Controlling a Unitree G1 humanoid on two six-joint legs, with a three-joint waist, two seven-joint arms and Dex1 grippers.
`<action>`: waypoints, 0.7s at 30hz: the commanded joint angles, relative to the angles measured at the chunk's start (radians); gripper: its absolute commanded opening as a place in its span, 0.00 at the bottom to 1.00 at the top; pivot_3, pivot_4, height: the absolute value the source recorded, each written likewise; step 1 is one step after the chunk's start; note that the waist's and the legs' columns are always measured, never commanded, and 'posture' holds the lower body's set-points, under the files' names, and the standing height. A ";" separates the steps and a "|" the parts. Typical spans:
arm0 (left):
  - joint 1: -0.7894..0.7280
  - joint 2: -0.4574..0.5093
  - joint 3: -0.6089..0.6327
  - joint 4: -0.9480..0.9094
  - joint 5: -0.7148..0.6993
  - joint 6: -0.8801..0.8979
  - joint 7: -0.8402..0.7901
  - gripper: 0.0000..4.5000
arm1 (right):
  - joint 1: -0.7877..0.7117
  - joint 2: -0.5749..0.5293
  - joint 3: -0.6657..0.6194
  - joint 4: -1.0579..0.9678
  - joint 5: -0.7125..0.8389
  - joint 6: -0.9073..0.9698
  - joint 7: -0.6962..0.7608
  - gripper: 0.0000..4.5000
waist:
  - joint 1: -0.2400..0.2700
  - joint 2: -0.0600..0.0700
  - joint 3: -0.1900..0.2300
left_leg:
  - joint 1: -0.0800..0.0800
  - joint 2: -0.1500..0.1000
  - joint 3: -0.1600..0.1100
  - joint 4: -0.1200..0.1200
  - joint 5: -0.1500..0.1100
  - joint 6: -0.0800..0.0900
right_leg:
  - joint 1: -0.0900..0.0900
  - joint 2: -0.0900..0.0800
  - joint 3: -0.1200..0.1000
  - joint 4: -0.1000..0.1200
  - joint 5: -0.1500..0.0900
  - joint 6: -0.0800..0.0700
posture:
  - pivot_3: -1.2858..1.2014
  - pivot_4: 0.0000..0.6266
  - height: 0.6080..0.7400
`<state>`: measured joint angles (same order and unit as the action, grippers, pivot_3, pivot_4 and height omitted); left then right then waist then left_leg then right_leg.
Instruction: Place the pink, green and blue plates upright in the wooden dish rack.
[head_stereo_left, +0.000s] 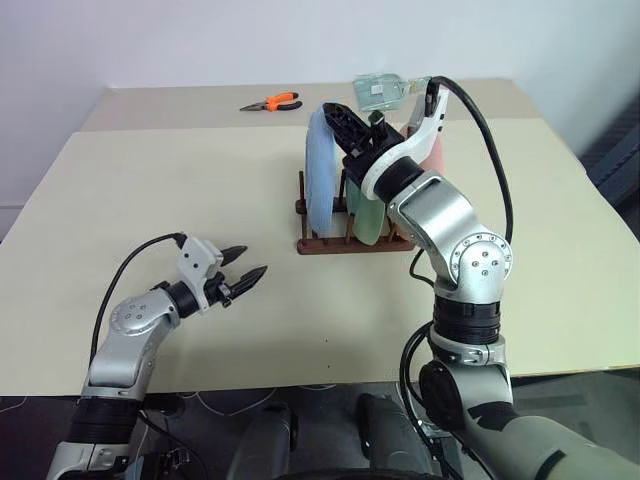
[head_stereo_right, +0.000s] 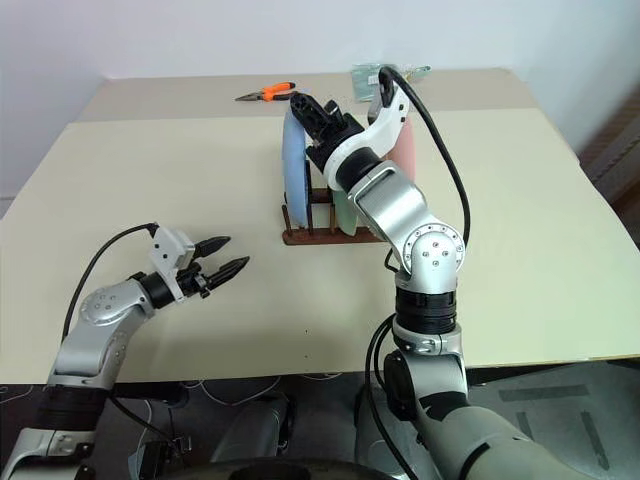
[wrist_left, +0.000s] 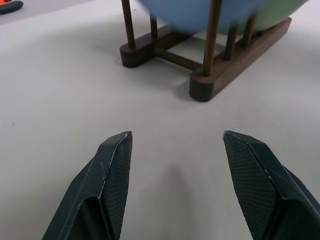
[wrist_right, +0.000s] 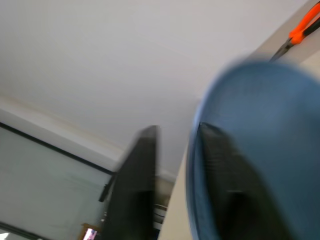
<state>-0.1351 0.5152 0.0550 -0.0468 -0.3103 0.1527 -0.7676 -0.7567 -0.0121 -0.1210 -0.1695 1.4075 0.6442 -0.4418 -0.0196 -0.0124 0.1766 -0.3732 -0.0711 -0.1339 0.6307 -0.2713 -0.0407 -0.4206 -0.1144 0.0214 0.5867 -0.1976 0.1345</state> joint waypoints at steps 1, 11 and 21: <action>-0.023 -0.003 0.005 -0.062 -0.015 0.032 0.014 0.66 | -0.069 -0.107 0.056 -0.102 -0.168 0.005 0.157 0.66 | 0.001 0.000 0.000 | 0.000 0.000 0.000 0.000 0.000 0.000 | 0.000 0.000 0.000 0.000 0.000 0.000 | 0.52 0.24 1.00; -0.011 -0.007 0.004 -0.085 0.007 0.050 0.041 0.66 | 0.295 -0.739 -0.255 -0.358 -0.304 0.025 0.811 0.66 | 0.017 -0.006 -0.003 | 0.000 0.000 -0.001 0.000 -0.001 0.001 | 0.007 -0.001 -0.003 -0.009 -0.001 0.001 | 0.52 0.24 1.00; -0.015 -0.028 -0.030 -0.059 0.069 0.013 0.072 0.66 | 0.806 -0.807 -0.354 -0.121 -0.635 -0.141 1.118 0.66 | 0.022 -0.003 -0.003 | 0.003 0.001 0.006 0.002 -0.002 0.002 | 0.009 -0.003 0.000 -0.009 -0.005 0.002 | 0.52 0.24 1.00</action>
<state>-0.1347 0.4887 0.0286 -0.0924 -0.2564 0.1879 -0.7033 0.0775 -0.8216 -0.4878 -0.3200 0.8347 0.5662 0.6621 0.0023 -0.0153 0.1737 -0.3707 -0.0705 -0.1280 0.6336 -0.2730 -0.0384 -0.4114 -0.1178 0.0217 0.5781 -0.2027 0.1362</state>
